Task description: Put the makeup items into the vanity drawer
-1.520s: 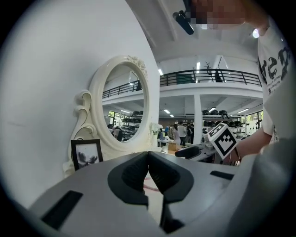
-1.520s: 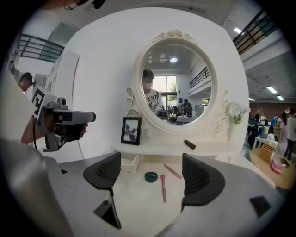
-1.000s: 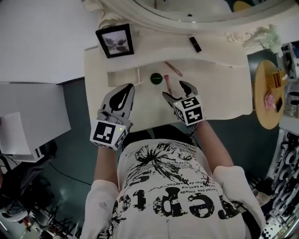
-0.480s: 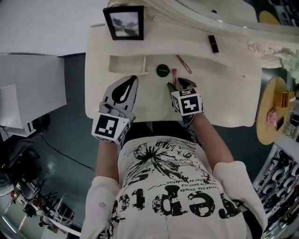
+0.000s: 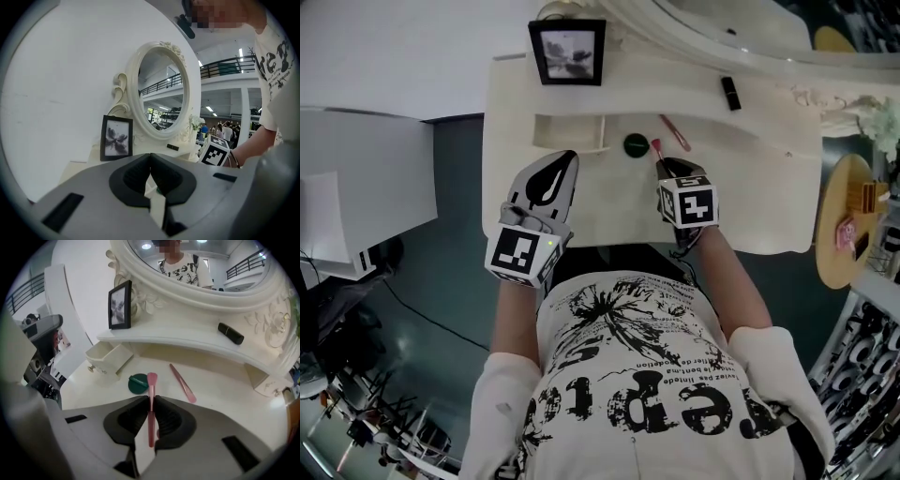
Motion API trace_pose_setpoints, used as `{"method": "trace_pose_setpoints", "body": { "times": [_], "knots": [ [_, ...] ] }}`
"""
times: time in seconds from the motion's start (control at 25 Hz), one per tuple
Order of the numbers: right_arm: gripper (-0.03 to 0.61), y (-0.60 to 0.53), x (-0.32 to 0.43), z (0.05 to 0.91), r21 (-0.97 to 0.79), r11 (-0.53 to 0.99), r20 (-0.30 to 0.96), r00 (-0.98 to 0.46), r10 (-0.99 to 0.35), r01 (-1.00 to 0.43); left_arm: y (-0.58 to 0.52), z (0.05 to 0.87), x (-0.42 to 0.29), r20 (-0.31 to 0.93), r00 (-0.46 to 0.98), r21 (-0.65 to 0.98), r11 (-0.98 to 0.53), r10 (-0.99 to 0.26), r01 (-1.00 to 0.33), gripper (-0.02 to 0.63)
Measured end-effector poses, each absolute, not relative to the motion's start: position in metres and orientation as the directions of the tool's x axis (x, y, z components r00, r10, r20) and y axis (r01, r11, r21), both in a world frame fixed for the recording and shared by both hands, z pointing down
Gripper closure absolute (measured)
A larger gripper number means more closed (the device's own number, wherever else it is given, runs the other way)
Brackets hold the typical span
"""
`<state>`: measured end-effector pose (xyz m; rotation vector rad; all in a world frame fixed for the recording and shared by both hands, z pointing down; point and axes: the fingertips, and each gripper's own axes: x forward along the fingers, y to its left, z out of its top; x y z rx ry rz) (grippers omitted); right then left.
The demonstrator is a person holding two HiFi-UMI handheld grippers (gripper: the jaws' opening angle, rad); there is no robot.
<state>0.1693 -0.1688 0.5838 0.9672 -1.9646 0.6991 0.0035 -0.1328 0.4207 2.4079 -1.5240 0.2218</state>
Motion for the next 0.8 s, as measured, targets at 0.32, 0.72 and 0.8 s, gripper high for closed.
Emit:
{"method": "trace_pose_setpoints", "body": {
  "times": [0.32, 0.72, 0.8],
  "knots": [
    [0.517, -0.174, 0.106, 0.524, -0.08, 0.714, 0.786, -0.484, -0.385, -0.696, -0.119, 0.394, -0.025, 0.232, 0.417, 0.125, -0.398, -0.879, -0.909, 0.6],
    [0.517, -0.168, -0.005, 0.504, -0.063, 0.893, 0.769, -0.591, -0.241, -0.446, -0.094, 0.377, -0.093, 0.22, 0.293, 0.105, -0.276, -0.931, -0.955, 0.6],
    [0.517, -0.168, -0.022, 0.51, -0.065, 0.915, 0.775, -0.597, -0.205, -0.399, -0.09, 0.379, -0.104, 0.226, 0.259, 0.109, -0.24, -0.939, -0.965, 0.6]
  ]
}}
